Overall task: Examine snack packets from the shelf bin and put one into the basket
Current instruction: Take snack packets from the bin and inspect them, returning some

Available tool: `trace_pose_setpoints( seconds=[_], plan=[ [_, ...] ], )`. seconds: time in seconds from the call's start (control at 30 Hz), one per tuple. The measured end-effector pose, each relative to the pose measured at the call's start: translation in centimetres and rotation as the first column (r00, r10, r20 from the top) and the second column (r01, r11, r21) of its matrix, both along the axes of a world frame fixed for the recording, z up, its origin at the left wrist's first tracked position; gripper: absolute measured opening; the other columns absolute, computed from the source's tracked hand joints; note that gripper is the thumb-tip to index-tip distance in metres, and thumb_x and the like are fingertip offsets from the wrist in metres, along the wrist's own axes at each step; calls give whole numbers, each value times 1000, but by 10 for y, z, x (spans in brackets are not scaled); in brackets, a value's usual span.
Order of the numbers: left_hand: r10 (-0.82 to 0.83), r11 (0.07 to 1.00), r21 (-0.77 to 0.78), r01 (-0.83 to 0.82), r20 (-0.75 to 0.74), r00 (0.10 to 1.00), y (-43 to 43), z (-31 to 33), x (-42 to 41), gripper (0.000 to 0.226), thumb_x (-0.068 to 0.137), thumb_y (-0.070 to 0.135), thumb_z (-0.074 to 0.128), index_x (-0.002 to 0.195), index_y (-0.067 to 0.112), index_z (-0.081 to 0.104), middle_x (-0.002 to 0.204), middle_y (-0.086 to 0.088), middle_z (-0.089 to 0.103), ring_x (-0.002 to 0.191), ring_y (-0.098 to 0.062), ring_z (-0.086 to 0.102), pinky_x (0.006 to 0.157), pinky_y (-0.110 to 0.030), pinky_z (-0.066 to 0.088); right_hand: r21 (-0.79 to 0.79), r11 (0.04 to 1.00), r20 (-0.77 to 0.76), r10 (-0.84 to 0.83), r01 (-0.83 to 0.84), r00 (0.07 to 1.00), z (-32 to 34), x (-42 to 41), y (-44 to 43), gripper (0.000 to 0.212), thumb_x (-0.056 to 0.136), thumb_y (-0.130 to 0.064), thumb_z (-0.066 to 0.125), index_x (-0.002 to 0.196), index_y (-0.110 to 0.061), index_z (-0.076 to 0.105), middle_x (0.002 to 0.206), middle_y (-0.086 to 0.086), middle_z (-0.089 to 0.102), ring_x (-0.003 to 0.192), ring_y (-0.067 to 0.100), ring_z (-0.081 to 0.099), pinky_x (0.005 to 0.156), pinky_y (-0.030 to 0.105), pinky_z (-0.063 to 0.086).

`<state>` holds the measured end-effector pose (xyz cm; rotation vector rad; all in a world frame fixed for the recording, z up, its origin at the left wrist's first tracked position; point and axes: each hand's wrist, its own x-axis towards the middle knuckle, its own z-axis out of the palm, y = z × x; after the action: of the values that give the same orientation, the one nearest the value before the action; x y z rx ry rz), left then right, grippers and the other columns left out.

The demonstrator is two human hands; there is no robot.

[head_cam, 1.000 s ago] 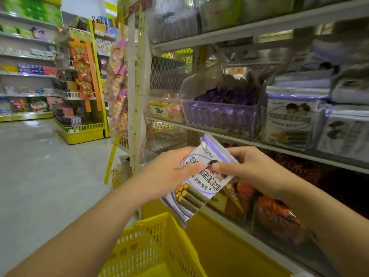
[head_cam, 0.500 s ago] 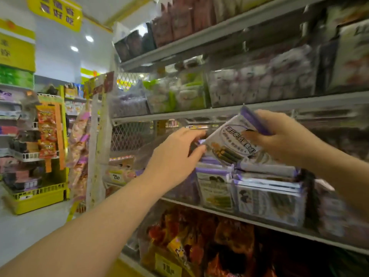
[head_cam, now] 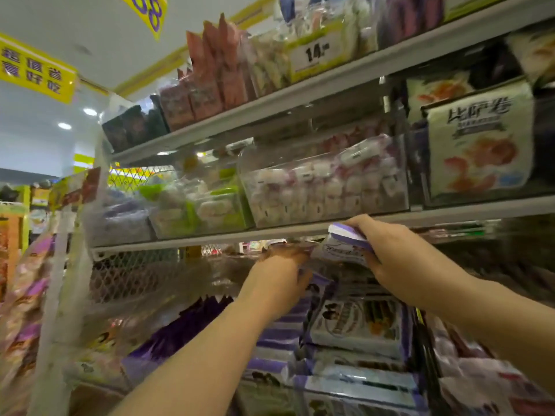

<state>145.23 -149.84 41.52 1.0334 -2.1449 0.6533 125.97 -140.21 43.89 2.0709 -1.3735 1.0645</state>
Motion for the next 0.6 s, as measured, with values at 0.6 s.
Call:
trace_pose_setpoints(
  seconds=[0.6],
  plan=[
    [230,915,306,-264,143,963,-79,5,5,30,95,32,53,123,25,60,127,-6,63,114,-28,60,93,-35,47,50,996,-306,-48,67,951,-3,12,-59,62,89,-10,58,138,-26,25,120,-1,53,85,12,45,72,25,39]
  ],
)
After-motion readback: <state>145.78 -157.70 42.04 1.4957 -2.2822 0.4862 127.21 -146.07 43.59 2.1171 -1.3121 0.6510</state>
